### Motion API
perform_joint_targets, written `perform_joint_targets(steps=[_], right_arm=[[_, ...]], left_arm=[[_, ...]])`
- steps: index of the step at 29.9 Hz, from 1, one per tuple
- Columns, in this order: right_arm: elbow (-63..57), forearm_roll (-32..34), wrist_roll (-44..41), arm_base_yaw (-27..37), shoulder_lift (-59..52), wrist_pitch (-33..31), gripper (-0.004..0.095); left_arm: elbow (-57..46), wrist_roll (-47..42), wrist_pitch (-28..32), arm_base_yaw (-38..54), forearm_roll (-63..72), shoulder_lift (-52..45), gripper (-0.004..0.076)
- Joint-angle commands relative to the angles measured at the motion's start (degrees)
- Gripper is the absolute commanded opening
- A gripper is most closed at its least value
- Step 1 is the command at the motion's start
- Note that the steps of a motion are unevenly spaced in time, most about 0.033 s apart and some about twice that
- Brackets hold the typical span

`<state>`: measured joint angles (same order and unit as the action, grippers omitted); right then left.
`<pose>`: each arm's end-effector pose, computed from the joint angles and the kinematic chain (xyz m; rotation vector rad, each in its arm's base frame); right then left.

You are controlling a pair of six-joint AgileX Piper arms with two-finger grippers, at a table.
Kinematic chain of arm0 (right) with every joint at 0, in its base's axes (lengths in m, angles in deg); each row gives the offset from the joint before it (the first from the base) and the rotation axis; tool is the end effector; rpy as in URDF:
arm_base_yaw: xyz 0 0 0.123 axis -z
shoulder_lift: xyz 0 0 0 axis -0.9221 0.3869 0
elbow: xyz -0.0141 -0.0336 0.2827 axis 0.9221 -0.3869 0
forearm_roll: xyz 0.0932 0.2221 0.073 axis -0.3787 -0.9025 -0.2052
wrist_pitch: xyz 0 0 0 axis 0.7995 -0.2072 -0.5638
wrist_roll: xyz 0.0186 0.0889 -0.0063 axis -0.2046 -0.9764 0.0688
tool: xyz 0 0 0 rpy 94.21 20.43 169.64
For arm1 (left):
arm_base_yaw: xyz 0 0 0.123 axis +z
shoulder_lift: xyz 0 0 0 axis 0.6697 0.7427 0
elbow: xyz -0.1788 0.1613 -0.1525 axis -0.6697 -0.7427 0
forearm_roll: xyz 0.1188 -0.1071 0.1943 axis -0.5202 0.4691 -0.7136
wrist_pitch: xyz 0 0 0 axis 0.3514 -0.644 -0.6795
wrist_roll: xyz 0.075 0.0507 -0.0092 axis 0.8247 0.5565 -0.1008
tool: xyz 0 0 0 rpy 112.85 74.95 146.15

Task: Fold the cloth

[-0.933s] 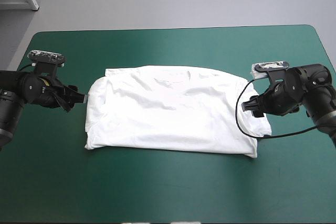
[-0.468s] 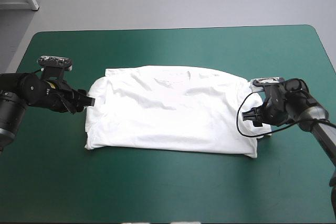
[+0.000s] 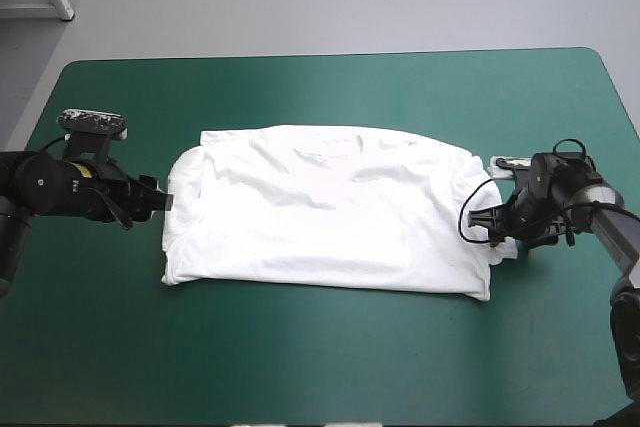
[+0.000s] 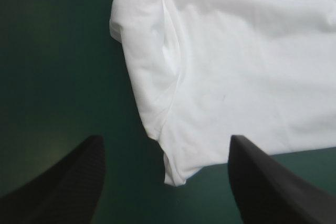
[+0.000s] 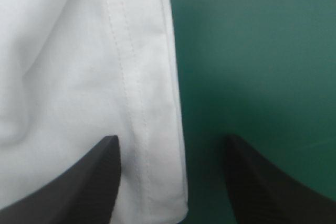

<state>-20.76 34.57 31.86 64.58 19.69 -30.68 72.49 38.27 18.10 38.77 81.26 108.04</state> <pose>0.3094 0.0151 0.2115 0.0239 2.9406 0.0282 0.2221 -0.0203 0.3888 0.2604 2.5372 -0.0836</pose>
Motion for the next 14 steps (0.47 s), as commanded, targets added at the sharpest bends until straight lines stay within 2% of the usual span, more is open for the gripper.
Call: perform_joint_targets(steps=[1, 5, 11, 14], right_arm=[[-1.6, -2.6, 0.7, 0.4, -0.5, 2.3, 0.0313], [-3.9, -2.7, 0.7, 0.4, -0.5, 3.4, -0.0023], [-4.0, -2.2, -0.4, 0.4, -2.9, 3.3, -0.0018], [-3.9, -0.9, -4.0, 0.4, -6.3, 3.4, -0.0018]], left_arm=[[1.5, 0.0, 2.1, 0.0, 0.5, -1.5, 0.0491], [1.5, 0.0, 2.2, 0.0, 0.5, -1.5, 0.0491], [1.5, 0.0, 2.8, 0.0, 0.4, -1.5, 0.0491], [1.5, 0.0, 3.6, 0.0, 0.4, -1.5, 0.0491]])
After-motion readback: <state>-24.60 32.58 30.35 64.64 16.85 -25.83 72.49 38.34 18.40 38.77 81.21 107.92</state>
